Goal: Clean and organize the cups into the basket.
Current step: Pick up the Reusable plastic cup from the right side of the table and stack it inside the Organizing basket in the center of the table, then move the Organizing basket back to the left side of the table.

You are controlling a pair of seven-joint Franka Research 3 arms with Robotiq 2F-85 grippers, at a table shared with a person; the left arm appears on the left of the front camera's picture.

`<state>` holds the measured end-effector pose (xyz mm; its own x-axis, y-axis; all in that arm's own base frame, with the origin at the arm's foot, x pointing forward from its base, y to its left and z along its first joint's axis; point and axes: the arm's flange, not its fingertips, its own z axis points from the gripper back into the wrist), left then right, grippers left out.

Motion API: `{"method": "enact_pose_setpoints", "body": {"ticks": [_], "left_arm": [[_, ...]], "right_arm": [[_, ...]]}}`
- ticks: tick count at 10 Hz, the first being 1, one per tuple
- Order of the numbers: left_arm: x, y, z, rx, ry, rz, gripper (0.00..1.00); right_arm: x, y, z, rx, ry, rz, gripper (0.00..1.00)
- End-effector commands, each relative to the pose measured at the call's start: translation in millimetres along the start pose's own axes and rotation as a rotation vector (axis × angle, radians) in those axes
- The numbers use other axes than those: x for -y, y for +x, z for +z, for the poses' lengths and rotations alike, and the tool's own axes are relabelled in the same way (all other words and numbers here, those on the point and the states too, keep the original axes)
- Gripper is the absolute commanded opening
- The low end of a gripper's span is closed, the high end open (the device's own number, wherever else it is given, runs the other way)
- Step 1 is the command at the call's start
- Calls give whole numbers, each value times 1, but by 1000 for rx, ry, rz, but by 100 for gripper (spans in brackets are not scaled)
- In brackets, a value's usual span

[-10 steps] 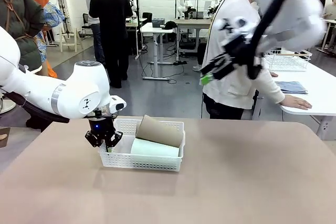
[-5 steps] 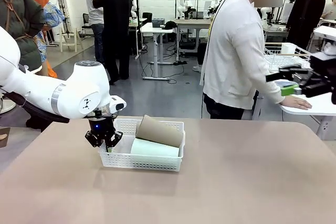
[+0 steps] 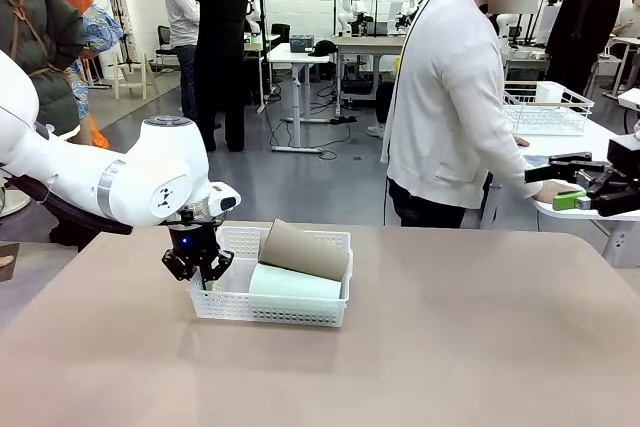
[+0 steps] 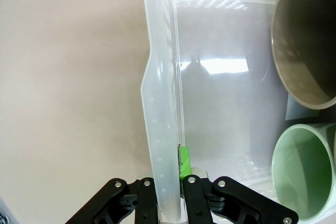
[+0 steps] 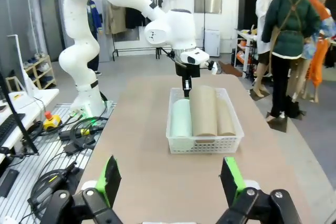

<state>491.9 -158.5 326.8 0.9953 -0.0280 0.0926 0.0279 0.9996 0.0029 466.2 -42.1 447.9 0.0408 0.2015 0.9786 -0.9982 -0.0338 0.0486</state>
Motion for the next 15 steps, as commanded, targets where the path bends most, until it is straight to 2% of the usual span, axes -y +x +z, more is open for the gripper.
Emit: {"method": "enact_pose_setpoints", "body": {"ticks": [1, 15], "left_arm": [[0, -1, -1, -2, 2, -2, 0], [0, -1, -1, -2, 2, -2, 0]], "right_arm": [[-2, 9, -5, -4, 11, 12, 100], [-2, 9, -5, -4, 11, 12, 100]]}}
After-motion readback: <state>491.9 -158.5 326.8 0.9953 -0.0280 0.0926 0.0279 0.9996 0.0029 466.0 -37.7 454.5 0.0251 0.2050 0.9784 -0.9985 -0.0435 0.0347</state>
